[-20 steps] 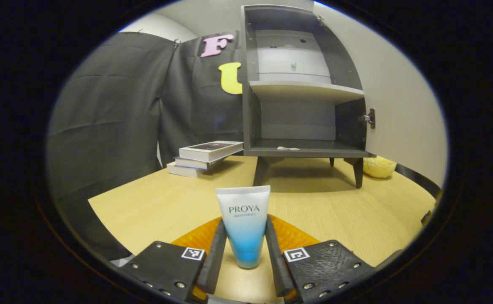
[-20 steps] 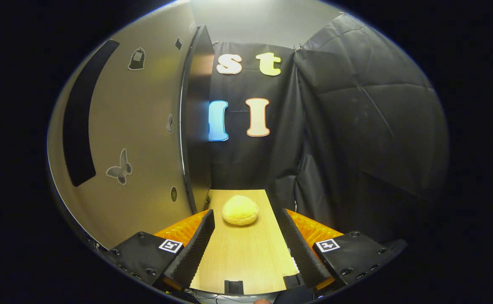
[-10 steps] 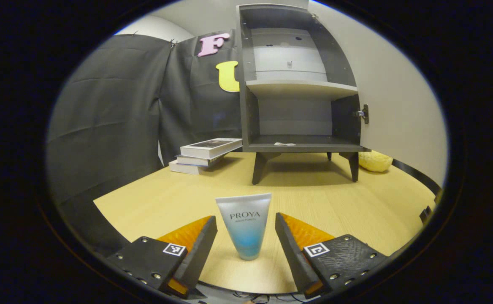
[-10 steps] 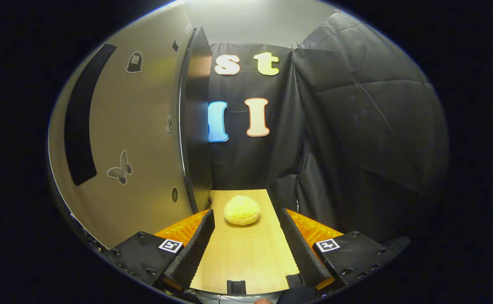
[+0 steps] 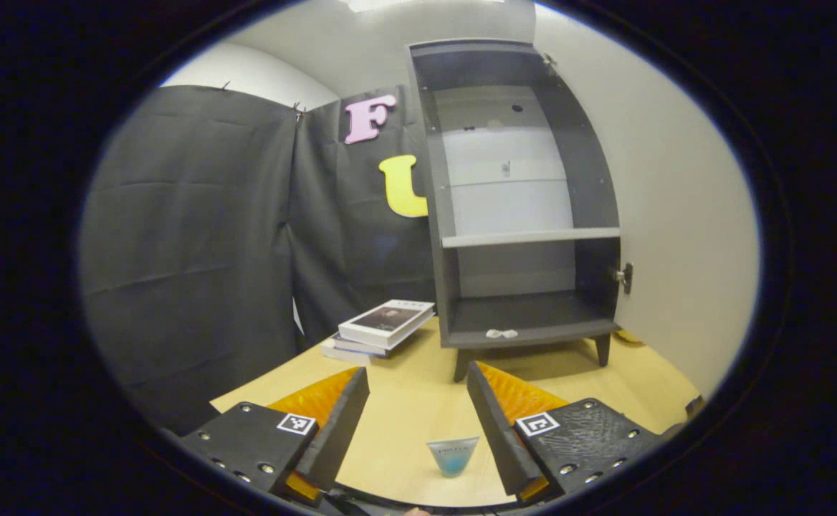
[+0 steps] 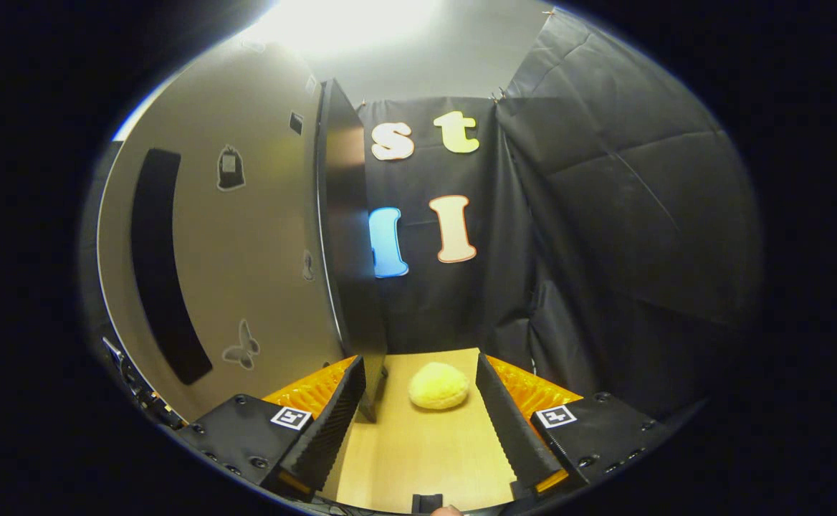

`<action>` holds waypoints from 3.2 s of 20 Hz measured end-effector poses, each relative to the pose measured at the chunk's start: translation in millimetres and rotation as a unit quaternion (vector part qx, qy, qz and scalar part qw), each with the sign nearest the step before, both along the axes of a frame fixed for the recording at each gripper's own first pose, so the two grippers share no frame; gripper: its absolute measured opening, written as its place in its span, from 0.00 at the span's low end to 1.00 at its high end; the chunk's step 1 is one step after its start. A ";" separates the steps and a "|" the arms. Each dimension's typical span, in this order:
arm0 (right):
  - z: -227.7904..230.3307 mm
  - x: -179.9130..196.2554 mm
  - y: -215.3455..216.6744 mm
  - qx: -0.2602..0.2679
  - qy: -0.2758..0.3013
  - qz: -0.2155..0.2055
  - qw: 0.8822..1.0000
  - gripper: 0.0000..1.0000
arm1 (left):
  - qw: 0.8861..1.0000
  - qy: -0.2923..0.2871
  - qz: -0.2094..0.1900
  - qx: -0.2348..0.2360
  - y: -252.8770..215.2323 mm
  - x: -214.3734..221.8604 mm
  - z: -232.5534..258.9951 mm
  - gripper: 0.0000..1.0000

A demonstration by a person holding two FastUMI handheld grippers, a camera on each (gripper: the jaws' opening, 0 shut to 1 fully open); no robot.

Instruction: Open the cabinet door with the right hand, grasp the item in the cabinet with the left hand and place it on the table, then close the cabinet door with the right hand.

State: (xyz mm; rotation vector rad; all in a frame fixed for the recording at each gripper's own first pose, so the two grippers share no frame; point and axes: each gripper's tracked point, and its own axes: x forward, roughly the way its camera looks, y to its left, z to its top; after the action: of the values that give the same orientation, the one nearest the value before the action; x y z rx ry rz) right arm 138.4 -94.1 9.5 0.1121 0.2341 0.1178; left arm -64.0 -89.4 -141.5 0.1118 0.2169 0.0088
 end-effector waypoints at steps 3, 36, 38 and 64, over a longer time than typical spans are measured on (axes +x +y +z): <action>17.4 2.6 9.9 0.018 -0.019 0.006 1.000 0.98 | 1.000 -0.024 -0.008 -0.014 3.6 -4.6 40.6 0.84; 64.4 -35.3 176.0 -0.057 -0.058 -0.072 0.994 0.93 | 0.995 -0.050 -0.041 -0.070 176.0 85.7 80.4 0.86; 63.4 -29.5 194.3 -0.049 -0.058 -0.058 0.995 0.93 | 0.996 -0.050 -0.035 -0.066 189.2 84.7 79.7 0.86; 34.8 8.5 207.7 -0.025 -0.056 0.038 0.997 0.96 | 0.997 -0.072 -0.022 -0.034 135.0 75.7 122.9 0.84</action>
State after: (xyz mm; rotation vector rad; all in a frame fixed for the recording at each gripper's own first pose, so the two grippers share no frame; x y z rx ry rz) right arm 146.9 113.6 44.3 0.0469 0.1288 0.1931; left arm 11.6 45.7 -18.6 0.0472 0.0716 -0.0341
